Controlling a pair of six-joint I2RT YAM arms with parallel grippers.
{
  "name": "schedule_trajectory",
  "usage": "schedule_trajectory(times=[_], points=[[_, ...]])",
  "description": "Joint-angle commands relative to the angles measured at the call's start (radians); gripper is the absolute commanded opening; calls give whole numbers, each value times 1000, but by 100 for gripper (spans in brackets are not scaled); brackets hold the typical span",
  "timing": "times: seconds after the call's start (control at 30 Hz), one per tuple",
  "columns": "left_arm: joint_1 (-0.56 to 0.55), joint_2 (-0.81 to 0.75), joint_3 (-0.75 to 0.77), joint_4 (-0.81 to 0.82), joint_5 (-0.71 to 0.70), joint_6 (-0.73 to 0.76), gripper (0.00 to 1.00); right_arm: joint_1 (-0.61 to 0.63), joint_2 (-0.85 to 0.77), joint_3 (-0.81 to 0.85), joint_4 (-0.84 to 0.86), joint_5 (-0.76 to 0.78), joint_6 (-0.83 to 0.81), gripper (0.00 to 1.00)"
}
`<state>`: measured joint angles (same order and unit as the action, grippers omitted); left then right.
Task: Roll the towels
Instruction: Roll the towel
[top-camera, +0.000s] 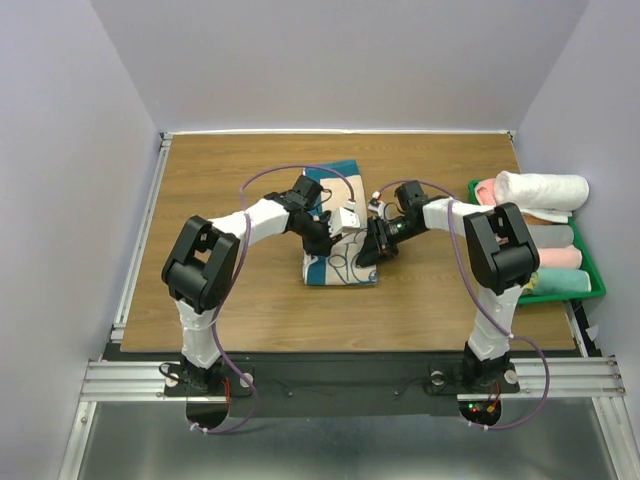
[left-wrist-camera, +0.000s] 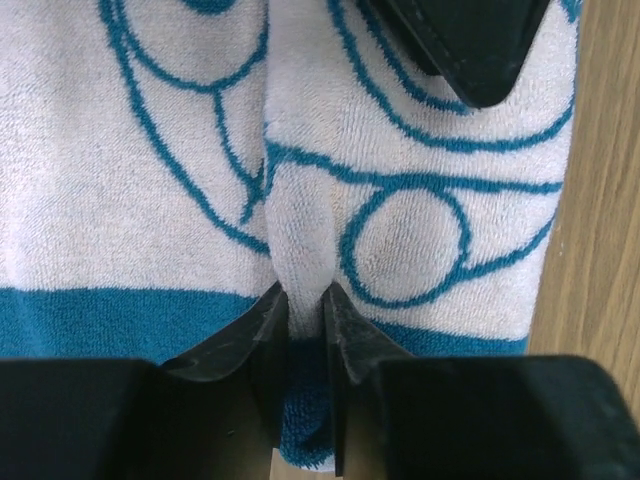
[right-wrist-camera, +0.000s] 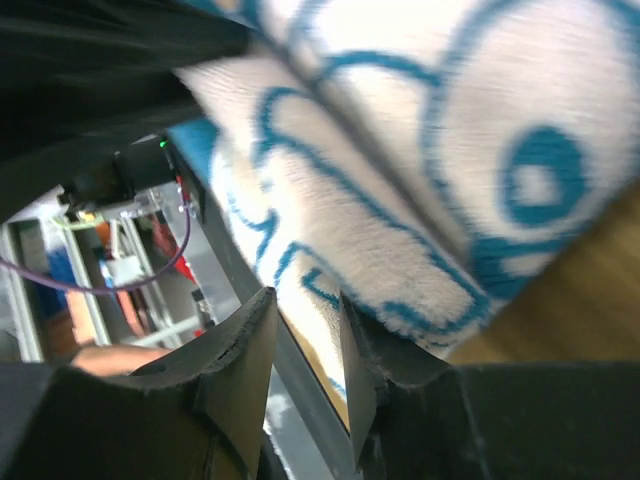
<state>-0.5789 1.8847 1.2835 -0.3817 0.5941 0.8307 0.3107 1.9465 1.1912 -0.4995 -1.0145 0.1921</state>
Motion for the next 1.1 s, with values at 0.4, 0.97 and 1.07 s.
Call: schedule_trajectory(times=[0.4, 0.97, 1.07], points=[[152, -228, 43, -6, 154, -270, 42, -5, 32, -16, 50, 94, -10, 37], [-337, -504, -555, 533, -579, 90, 99, -5, 71, -13, 45, 116, -25, 38], [-369, -480, -621, 625, -646, 145, 99, -4, 84, -5, 45, 113, -25, 38]])
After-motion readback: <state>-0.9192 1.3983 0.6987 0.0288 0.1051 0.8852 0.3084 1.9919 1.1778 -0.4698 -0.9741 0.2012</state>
